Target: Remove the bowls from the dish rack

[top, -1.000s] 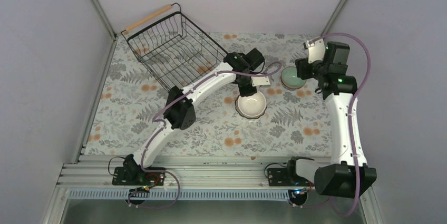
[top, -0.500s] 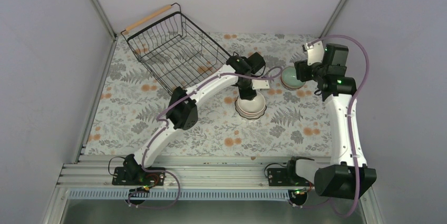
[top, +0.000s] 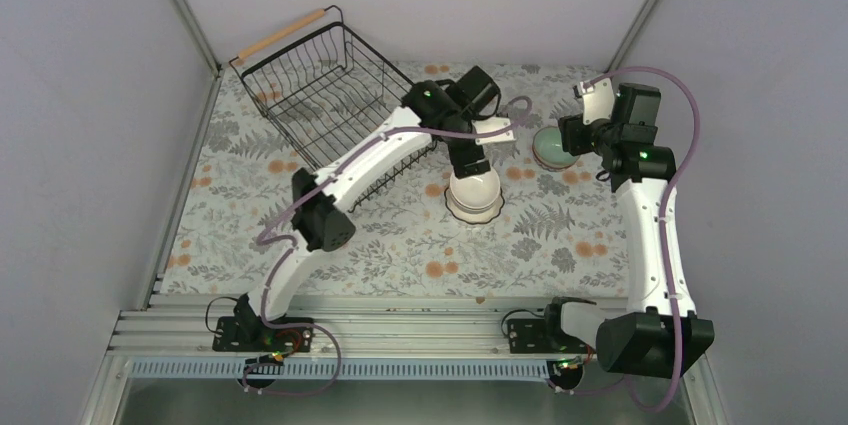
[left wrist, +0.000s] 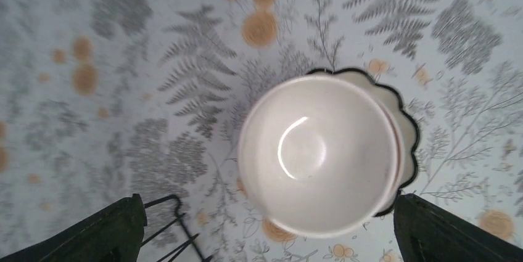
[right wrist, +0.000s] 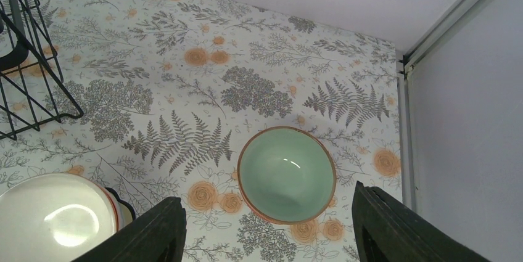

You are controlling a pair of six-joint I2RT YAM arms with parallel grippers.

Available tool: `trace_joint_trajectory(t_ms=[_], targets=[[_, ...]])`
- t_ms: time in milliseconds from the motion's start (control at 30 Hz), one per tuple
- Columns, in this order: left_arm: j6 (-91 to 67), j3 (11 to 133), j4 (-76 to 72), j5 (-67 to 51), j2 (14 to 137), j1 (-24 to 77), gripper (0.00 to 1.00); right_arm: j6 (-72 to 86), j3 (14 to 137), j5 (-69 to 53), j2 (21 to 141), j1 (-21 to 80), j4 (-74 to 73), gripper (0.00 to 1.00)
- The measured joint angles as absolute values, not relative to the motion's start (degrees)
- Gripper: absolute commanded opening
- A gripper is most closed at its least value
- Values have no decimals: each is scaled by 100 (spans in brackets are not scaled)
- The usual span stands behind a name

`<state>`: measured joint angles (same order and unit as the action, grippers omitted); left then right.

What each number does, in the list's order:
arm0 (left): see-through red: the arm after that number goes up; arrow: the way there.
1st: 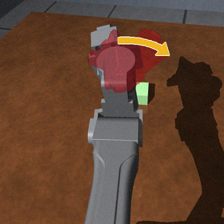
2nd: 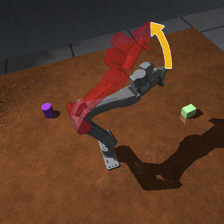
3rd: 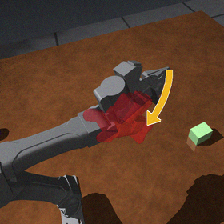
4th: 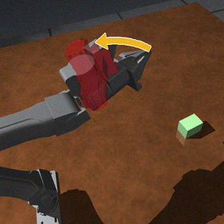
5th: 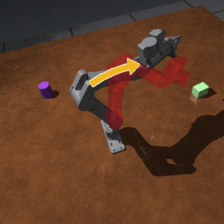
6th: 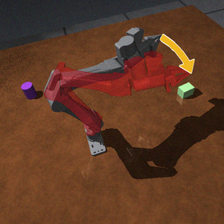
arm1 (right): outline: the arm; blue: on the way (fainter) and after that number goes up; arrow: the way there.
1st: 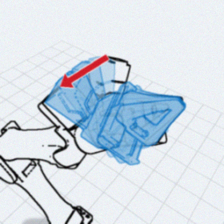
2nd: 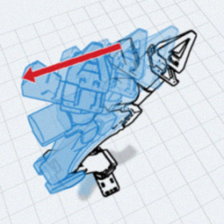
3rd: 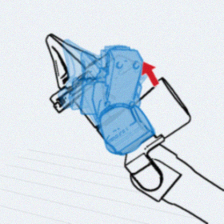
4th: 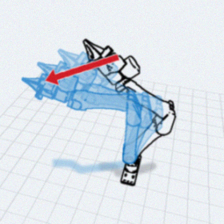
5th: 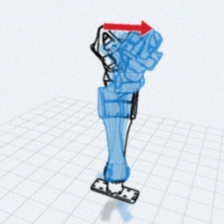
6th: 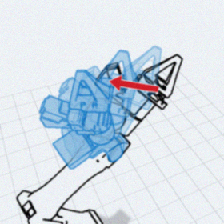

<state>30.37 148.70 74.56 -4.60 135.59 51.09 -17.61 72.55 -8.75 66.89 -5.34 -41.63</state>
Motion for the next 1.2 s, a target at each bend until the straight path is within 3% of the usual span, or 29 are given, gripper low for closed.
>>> trace_joint_trajectory(t_ms=[267,500,767,1000,1033,1100,1200], targets=[[3020,14945,7564,-294,12733,5172,100,-1756,7352,-886,6689,-534,-4222,63],[2788,14569,7220,644,12022,5035,100,-1977,7373,-1234,6995,-534,-4416,49],[2349,14602,6580,978,10923,3293,100,-2316,7428,-1800,7793,-307,-4923,37],[2178,11511,5105,432,9255,2025,100,-2495,7550,-2016,8414,558,-5172,5],[2176,11212,4974,368,9137,1970,100,-2519,7564,-2018,8486,666,-5177,6],[2158,10783,4744,231,9024,1852,100,-2504,7640,-1999,8656,917,-5205,22],[2132,10503,4486,19,9052,1684,100,-2488,7767,-1872,8919,1267,-5172,27]])
